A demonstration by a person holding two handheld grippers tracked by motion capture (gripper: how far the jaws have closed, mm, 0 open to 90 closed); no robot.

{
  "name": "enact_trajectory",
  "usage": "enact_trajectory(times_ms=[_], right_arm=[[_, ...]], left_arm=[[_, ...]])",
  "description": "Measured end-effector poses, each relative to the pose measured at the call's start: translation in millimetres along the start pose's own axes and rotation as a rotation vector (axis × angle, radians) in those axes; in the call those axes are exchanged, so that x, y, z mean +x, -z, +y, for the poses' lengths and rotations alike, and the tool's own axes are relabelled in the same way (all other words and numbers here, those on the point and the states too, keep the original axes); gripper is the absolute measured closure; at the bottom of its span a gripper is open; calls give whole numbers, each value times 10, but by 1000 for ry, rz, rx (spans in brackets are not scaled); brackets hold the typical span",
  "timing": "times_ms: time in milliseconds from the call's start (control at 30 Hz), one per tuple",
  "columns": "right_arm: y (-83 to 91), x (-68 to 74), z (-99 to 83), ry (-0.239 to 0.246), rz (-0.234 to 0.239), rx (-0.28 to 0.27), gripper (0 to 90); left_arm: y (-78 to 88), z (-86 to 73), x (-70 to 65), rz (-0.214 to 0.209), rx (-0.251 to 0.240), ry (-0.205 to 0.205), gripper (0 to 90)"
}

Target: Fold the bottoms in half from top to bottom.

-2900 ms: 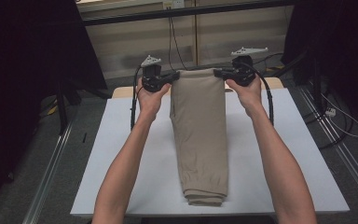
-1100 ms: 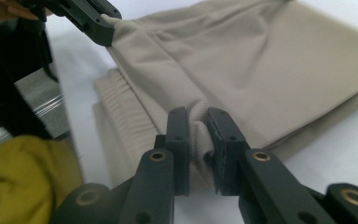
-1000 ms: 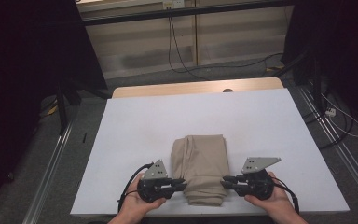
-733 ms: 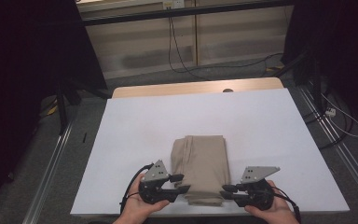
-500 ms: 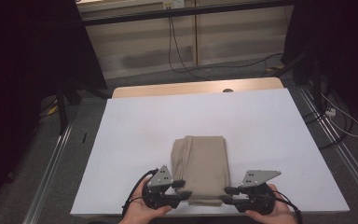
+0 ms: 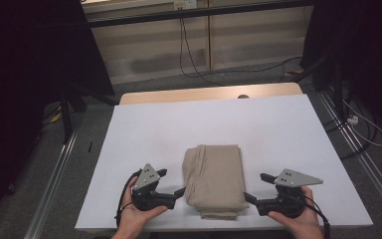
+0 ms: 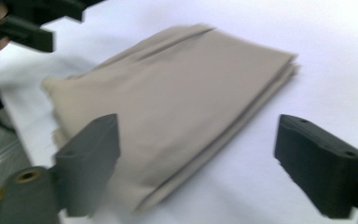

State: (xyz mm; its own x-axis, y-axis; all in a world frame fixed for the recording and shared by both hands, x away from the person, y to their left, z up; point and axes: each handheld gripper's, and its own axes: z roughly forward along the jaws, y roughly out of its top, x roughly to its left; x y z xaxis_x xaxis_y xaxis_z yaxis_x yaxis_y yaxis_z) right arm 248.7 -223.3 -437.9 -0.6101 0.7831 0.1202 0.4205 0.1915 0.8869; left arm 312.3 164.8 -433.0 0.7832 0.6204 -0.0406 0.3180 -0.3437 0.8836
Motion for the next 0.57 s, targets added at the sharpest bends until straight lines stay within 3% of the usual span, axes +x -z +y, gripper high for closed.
enact_trajectory(times_ms=[67,200,267,300,433,500,567], right_arm=[[45,-55,-4,-19,-32,-22,108],[148,-163,8,-42,-92,-74,83],[195,-224,4,-57,-108,-93,65],[206,-247,-1,-70,-125,-96,71],[181,-261,-9,-78,-143,-88,84],[169,-242,-5,-75,-130,-94,76],[168,-235,-3,-70,-128,-98,74]], left_arm=[[60,13,40,27,-40,33,87],[196,11,82,57,-97,55,47],[220,-17,143,80,-114,107,48],[215,-31,180,83,-118,113,49],[174,-62,265,73,-92,129,66],[164,-55,274,58,-84,116,71],[173,-44,260,80,-95,98,75]])
